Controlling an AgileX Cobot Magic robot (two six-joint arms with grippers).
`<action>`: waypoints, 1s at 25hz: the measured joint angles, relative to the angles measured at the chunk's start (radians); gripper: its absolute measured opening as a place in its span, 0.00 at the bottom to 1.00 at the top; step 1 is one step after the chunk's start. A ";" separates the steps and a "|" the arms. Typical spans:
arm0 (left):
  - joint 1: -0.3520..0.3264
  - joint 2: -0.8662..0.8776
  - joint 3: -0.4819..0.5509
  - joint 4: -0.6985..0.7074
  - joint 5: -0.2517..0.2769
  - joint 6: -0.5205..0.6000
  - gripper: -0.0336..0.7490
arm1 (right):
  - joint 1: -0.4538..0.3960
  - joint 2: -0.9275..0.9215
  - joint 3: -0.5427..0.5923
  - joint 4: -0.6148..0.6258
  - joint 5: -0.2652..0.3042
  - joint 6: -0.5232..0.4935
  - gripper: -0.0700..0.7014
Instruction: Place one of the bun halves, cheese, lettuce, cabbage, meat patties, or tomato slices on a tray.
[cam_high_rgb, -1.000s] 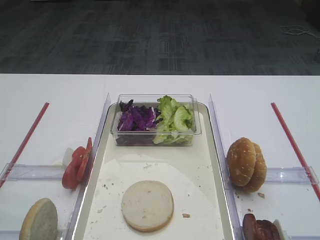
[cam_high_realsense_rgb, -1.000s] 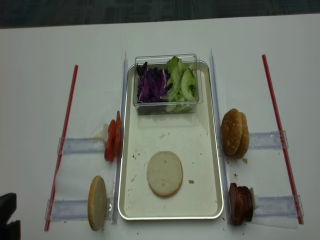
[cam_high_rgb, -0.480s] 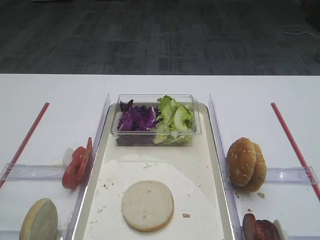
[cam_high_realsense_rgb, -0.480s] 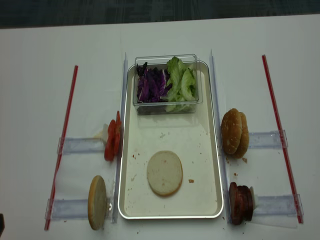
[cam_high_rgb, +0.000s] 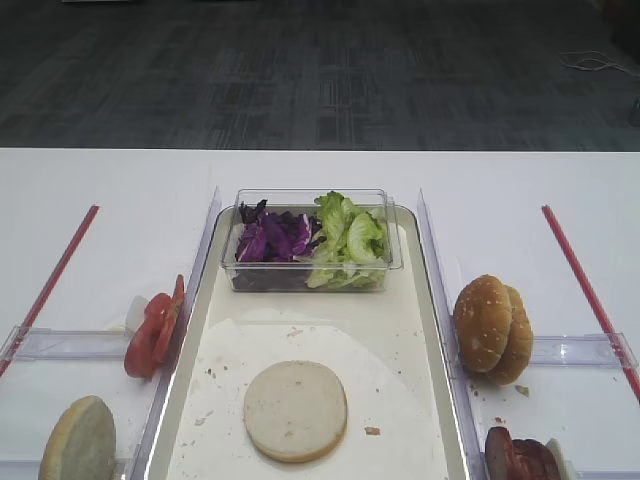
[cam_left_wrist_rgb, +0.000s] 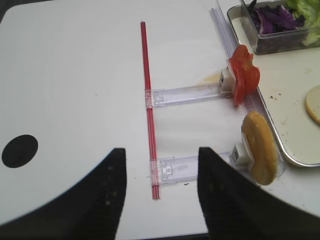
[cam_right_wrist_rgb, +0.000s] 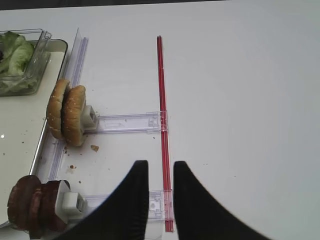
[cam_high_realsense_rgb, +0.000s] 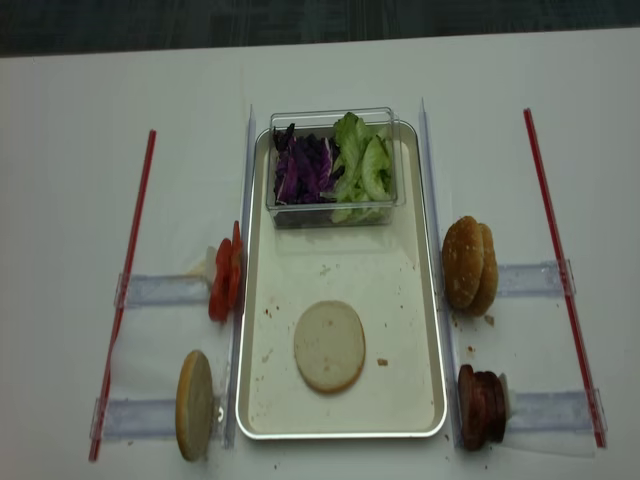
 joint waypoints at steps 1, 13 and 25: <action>0.000 0.000 0.005 0.000 0.000 0.000 0.48 | 0.000 0.000 0.000 0.000 0.000 0.000 0.29; 0.000 0.000 0.116 -0.006 -0.080 0.000 0.48 | 0.000 0.000 0.000 0.000 0.000 0.000 0.29; 0.000 0.000 0.120 -0.006 -0.094 -0.004 0.48 | 0.000 0.000 0.000 0.000 0.000 0.000 0.29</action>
